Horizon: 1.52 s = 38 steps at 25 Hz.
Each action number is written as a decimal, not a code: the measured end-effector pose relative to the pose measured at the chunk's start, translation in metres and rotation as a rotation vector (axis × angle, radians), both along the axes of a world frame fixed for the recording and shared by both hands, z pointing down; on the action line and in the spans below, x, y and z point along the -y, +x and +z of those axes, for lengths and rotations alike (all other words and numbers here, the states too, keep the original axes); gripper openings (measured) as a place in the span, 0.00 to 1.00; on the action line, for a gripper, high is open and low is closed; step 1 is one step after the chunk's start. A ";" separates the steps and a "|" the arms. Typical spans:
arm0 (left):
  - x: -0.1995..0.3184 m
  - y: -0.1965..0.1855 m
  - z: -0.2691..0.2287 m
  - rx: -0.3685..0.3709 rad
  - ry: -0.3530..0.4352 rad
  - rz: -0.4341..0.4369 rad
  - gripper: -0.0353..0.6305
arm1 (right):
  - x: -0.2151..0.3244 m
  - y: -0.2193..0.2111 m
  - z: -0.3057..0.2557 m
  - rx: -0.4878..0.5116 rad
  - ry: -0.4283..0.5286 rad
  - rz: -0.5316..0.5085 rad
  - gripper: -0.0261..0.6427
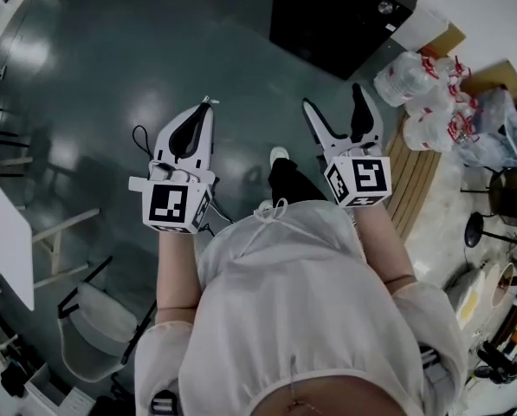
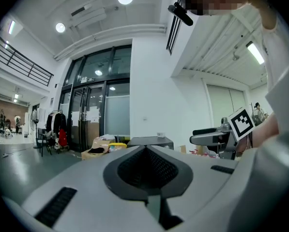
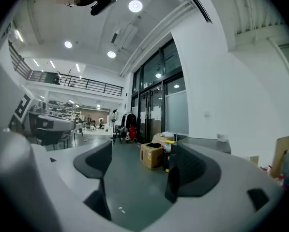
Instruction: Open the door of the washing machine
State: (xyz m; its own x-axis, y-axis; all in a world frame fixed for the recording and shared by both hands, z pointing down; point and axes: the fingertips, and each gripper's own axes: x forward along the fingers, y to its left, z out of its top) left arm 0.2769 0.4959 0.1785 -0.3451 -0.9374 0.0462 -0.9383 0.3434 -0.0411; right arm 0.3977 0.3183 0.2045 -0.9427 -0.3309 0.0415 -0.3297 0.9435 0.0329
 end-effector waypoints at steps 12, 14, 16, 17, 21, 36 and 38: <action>0.079 -0.166 0.025 -0.001 -0.058 -0.102 0.09 | 0.089 -0.195 0.037 -0.017 -0.071 -0.124 0.66; 0.102 -0.206 0.027 -0.006 -0.067 -0.107 0.09 | 0.111 -0.238 0.043 -0.029 -0.082 -0.133 0.66; 0.127 -0.244 0.026 -0.014 -0.066 -0.115 0.09 | 0.134 -0.277 0.045 -0.042 -0.089 -0.145 0.66; 0.139 -0.261 0.024 -0.015 -0.063 -0.115 0.09 | 0.145 -0.293 0.045 -0.047 -0.094 -0.148 0.66; 0.185 -0.309 0.027 -0.021 -0.075 -0.103 0.09 | 0.184 -0.339 0.050 -0.070 -0.149 -0.152 0.65; 0.368 -0.428 0.056 -0.048 -0.090 0.152 0.09 | 0.326 -0.424 0.101 -0.186 -0.262 0.106 0.62; 0.399 -0.445 0.062 -0.047 -0.104 0.231 0.09 | 0.343 -0.435 0.111 -0.197 -0.300 0.178 0.62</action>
State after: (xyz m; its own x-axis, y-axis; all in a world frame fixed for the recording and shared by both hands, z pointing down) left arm -0.1684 0.0967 0.2402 -0.1173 -0.9805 0.1578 -0.9931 0.1156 -0.0195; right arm -0.0374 -0.0249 0.3157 -0.8363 -0.4338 0.3352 -0.5036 0.8496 -0.1570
